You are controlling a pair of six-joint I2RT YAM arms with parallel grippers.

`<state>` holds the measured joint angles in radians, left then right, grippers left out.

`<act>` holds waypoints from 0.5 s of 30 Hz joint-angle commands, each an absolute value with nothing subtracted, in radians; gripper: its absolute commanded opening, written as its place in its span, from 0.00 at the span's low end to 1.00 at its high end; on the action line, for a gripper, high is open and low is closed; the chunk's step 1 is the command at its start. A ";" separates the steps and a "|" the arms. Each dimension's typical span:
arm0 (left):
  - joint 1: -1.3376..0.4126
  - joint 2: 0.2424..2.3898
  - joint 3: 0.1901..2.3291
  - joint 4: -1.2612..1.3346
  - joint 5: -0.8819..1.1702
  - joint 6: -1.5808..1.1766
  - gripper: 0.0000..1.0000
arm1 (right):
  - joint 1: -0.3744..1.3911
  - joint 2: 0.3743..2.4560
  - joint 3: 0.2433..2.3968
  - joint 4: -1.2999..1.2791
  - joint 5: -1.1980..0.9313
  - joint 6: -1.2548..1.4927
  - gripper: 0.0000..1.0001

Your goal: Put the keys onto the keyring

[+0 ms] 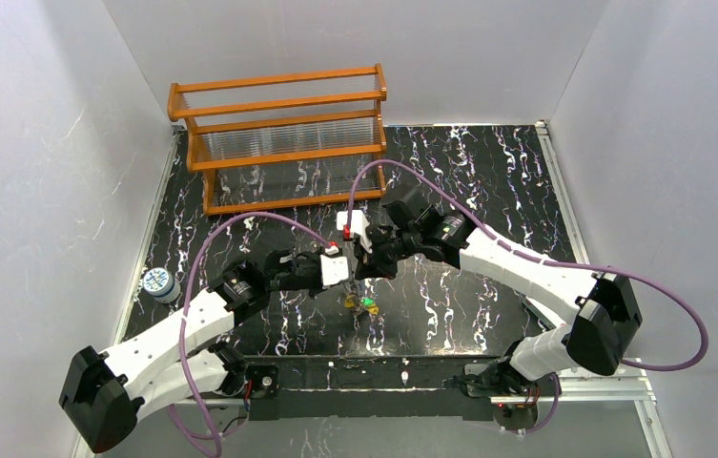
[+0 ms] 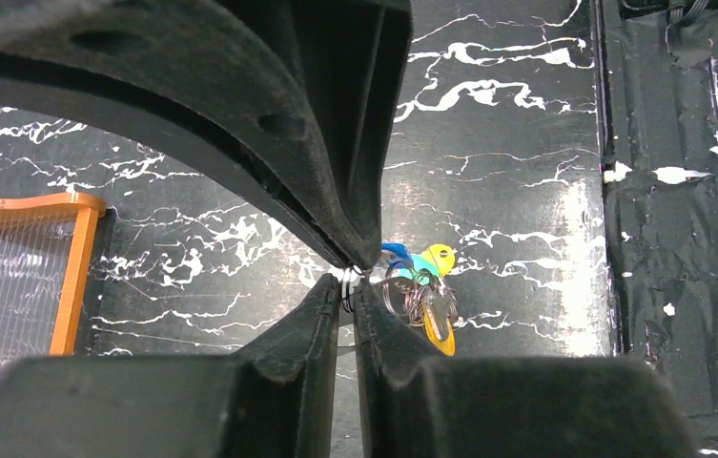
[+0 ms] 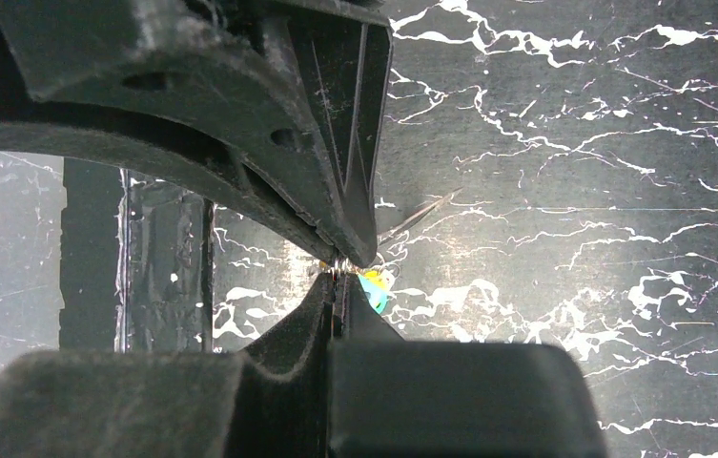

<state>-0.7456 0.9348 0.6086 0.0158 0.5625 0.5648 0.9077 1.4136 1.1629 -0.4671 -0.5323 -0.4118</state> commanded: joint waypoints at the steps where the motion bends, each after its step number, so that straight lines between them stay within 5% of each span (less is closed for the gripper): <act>1: -0.748 0.933 0.645 0.036 0.598 0.565 0.06 | 0.917 1.419 1.203 -0.444 -0.524 -0.413 0.01; 12: -0.749 0.922 0.650 0.037 0.595 0.514 0.00 | 0.920 1.415 1.181 -0.414 -0.481 -0.404 0.03; 15: -0.747 0.899 0.629 0.067 0.564 0.468 0.00 | 0.918 1.399 1.159 -0.376 -0.420 -0.375 0.32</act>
<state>-0.7441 0.9367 0.6106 0.0216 0.5575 0.5278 0.9173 1.4136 1.1629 -0.4644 -0.5014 -0.4053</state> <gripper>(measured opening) 0.014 0.195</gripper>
